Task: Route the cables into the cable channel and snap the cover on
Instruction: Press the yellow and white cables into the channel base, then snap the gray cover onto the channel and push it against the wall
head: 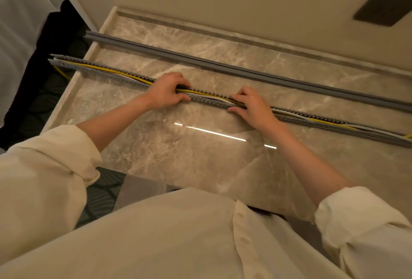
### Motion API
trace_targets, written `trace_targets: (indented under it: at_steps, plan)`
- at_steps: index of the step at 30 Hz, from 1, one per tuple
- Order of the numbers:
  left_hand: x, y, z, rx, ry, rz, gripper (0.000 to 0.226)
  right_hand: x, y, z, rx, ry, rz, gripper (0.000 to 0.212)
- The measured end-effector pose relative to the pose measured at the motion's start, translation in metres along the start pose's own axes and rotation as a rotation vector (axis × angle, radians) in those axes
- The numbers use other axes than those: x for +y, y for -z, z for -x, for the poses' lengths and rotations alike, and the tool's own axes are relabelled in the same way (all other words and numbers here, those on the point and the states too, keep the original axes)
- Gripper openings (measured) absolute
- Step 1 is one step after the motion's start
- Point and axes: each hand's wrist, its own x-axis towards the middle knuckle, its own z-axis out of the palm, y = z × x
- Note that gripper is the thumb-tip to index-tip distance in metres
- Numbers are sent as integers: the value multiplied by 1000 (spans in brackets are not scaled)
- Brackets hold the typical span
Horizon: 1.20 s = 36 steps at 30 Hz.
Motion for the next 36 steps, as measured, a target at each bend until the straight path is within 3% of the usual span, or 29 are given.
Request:
trace_targets:
  at_steps: [4, 9, 18, 23, 28, 36]
  plan:
    - [8, 7, -15, -30, 27, 14, 36, 8, 9, 4, -32, -21, 0, 43]
    - [41, 0, -52, 76, -70, 16, 29, 35, 26, 35, 104, -190, -81, 36]
    - [134, -54, -129, -121, -296, -71, 46, 91, 59, 99, 268, -476, -52, 31]
    - [153, -76, -141, -108, -317, -112, 38, 107, 69, 121, 351, -585, -67, 31]
    - [145, -81, -142, 38, -290, -146, 39, 115, 74, 143, 422, -613, -82, 31]
    - [144, -78, -153, -36, -209, -179, 33, 130, 80, 170, 459, -675, -71, 31]
